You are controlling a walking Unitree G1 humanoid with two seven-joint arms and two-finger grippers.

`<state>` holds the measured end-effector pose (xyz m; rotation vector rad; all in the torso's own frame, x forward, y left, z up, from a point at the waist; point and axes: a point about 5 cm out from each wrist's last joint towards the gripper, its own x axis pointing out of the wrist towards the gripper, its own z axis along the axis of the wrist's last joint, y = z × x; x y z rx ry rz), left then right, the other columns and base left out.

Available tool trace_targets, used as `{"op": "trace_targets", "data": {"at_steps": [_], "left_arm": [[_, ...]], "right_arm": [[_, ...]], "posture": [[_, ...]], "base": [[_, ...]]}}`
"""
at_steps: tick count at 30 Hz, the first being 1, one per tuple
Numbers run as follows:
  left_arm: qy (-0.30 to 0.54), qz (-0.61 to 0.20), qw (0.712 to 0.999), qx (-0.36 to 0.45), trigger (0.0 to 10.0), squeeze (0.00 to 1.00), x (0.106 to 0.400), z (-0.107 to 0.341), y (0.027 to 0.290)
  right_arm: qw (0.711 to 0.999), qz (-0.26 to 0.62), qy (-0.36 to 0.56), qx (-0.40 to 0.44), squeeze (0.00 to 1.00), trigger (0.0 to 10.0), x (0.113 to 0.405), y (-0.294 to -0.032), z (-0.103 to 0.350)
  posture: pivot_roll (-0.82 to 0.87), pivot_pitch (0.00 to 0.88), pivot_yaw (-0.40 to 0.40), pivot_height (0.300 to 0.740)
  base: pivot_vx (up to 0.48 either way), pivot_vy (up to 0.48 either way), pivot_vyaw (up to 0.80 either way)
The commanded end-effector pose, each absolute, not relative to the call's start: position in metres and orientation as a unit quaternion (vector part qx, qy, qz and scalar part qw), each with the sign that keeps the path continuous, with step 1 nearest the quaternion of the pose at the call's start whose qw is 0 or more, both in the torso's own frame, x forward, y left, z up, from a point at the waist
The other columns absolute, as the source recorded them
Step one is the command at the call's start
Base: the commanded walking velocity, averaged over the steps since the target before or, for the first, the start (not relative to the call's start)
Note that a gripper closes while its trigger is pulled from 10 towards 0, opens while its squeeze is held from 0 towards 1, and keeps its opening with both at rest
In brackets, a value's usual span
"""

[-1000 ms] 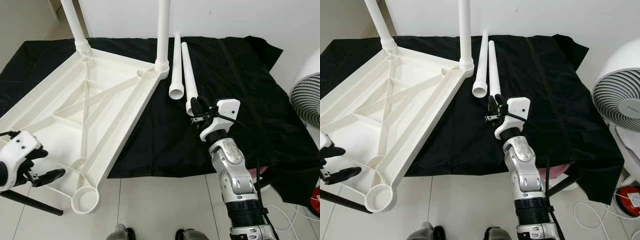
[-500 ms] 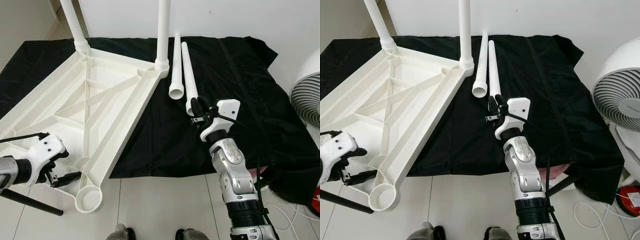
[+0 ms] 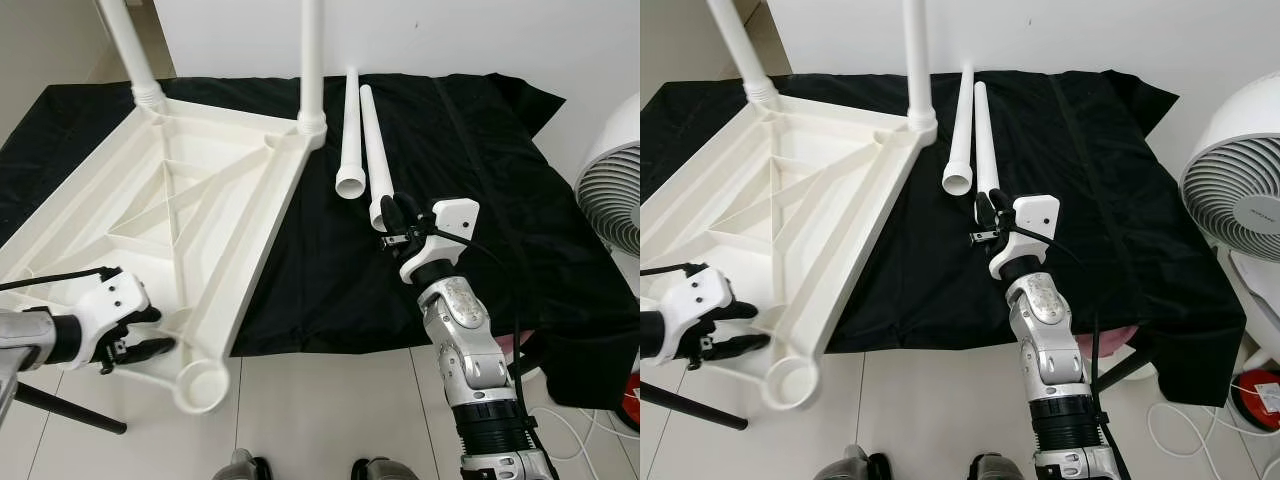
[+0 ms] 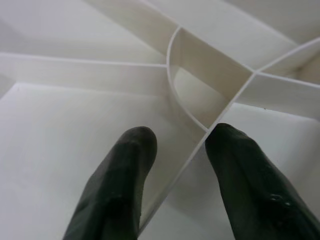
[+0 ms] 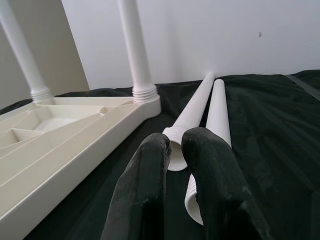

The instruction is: Building children table

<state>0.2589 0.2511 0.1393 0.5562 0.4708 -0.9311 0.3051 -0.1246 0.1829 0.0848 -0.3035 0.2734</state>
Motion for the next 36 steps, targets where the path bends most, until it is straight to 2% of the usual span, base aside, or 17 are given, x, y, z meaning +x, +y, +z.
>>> {"op": "trace_targets", "data": {"at_steps": [1, 6, 7, 10, 11, 13, 15, 23, 24, 25, 26, 27, 28, 32, 33, 34, 36], "left_arm": [[0.234, -0.409, 0.847, 0.246, 0.0, 0.0, 0.258, 0.127, 0.252], [0.208, -0.409, 0.856, 0.237, 0.0, 0.0, 0.265, 0.127, 0.238], [0.186, -0.414, 0.862, 0.227, 0.0, 0.0, 0.271, 0.128, 0.223], [0.163, -0.42, 0.865, 0.221, 0.0, 0.0, 0.277, 0.129, 0.208], [0.138, -0.429, 0.868, 0.21, 0.0, 0.0, 0.283, 0.13, 0.189], [0.138, -0.429, 0.868, 0.21, 0.0, 0.0, 0.283, 0.13, 0.189], [0.095, -0.436, 0.875, 0.187, 0.0, 0.0, 0.294, 0.136, 0.158], [0.036, -0.448, 0.877, 0.169, 0.0, 0.0, 0.303, 0.152, 0.125], [0.026, -0.451, 0.876, 0.171, 1.8, 0.0, 0.305, 0.155, 0.119], [0.026, -0.451, 0.876, 0.171, 1.8, 0.0, 0.305, 0.155, 0.119], [0.017, -0.459, 0.871, 0.178, 5.6, 0.0, 0.306, 0.158, 0.114], [0.017, -0.459, 0.871, 0.178, 5.6, 0.0, 0.306, 0.158, 0.114], [0.019, -0.464, 0.867, 0.182, 10.0, 0.0, 0.307, 0.157, 0.111], [0.02, -0.469, 0.863, 0.188, 10.0, 0.0, 0.306, 0.157, 0.108], [0.02, -0.471, 0.862, 0.188, 10.0, 0.91, 0.306, 0.157, 0.109], [0.019, -0.473, 0.861, 0.185, 10.0, 1.0, 0.305, 0.159, 0.11], [0.019, -0.475, 0.861, 0.182, 10.0, 1.0, 0.304, 0.162, 0.111]], "right_arm": [[0.979, 0.135, -0.147, 0.04, 0.0, 10.0, 0.305, -0.125, 0.182], [0.979, 0.135, -0.147, 0.04, 0.0, 10.0, 0.306, -0.125, 0.182], [0.979, 0.136, -0.147, 0.041, 0.0, 10.0, 0.306, -0.124, 0.182], [0.979, 0.136, -0.147, 0.04, 0.0, 10.0, 0.307, -0.124, 0.183], [0.979, 0.136, -0.148, 0.04, 0.0, 10.0, 0.307, -0.124, 0.183], [0.979, 0.136, -0.148, 0.04, 0.0, 10.0, 0.307, -0.124, 0.183], [0.979, 0.134, -0.149, 0.04, 0.0, 10.0, 0.308, -0.124, 0.184], [0.979, 0.128, -0.15, 0.042, 0.0, 10.0, 0.307, -0.124, 0.184], [0.98, 0.128, -0.15, 0.042, 0.0, 10.0, 0.307, -0.124, 0.184], [0.98, 0.128, -0.15, 0.042, 0.0, 10.0, 0.307, -0.124, 0.184], [0.98, 0.127, -0.149, 0.042, 0.0, 10.0, 0.307, -0.124, 0.183], [0.98, 0.127, -0.149, 0.042, 0.0, 10.0, 0.307, -0.124, 0.183], [0.98, 0.127, -0.15, 0.042, 0.0, 10.0, 0.307, -0.124, 0.183], [0.98, 0.126, -0.151, 0.041, 0.0, 10.0, 0.308, -0.124, 0.183], [0.98, 0.124, -0.152, 0.04, 0.0, 10.0, 0.308, -0.125, 0.184], [0.98, 0.119, -0.154, 0.04, 0.0, 10.0, 0.31, -0.126, 0.185], [0.981, 0.115, -0.154, 0.04, 0.0, 10.0, 0.311, -0.127, 0.186]], "posture": [[-0.04, 0.127, 0.047, 0.74], [-0.04, 0.128, 0.042, 0.74], [-0.04, 0.13, 0.042, 0.74], [-0.04, 0.13, 0.042, 0.74], [-0.04, 0.131, 0.04, 0.74], [-0.04, 0.131, 0.04, 0.74], [-0.04, 0.132, 0.044, 0.74], [-0.05, 0.132, 0.049, 0.74], [-0.05, 0.135, 0.054, 0.74], [-0.05, 0.135, 0.054, 0.74], [-0.05, 0.135, 0.054, 0.74], [-0.05, 0.135, 0.054, 0.74], [-0.05, 0.134, 0.056, 0.74], [-0.05, 0.134, 0.056, 0.74], [-0.06, 0.133, 0.056, 0.74], [-0.06, 0.133, 0.056, 0.74], [-0.06, 0.13, 0.056, 0.74]], "base": [[0.0, 0.0, 0.0], [0.0, 0.0, 0.0], [0.0, 0.0, 0.0], [0.0, 0.0, 0.0], [0.0, 0.0, 0.0], [0.0, 0.0, 0.0], [0.0, 0.0, 0.0], [0.0, 0.0, 0.0], [0.0, 0.0, 0.0], [0.0, 0.0, 0.0], [0.0, 0.0, 0.0], [0.0, 0.0, 0.0], [0.0, 0.0, 0.0], [0.0, 0.0, 0.0], [0.0, 0.0, 0.0], [0.0, 0.0, 0.0], [0.0, 0.0, 0.0]]}}
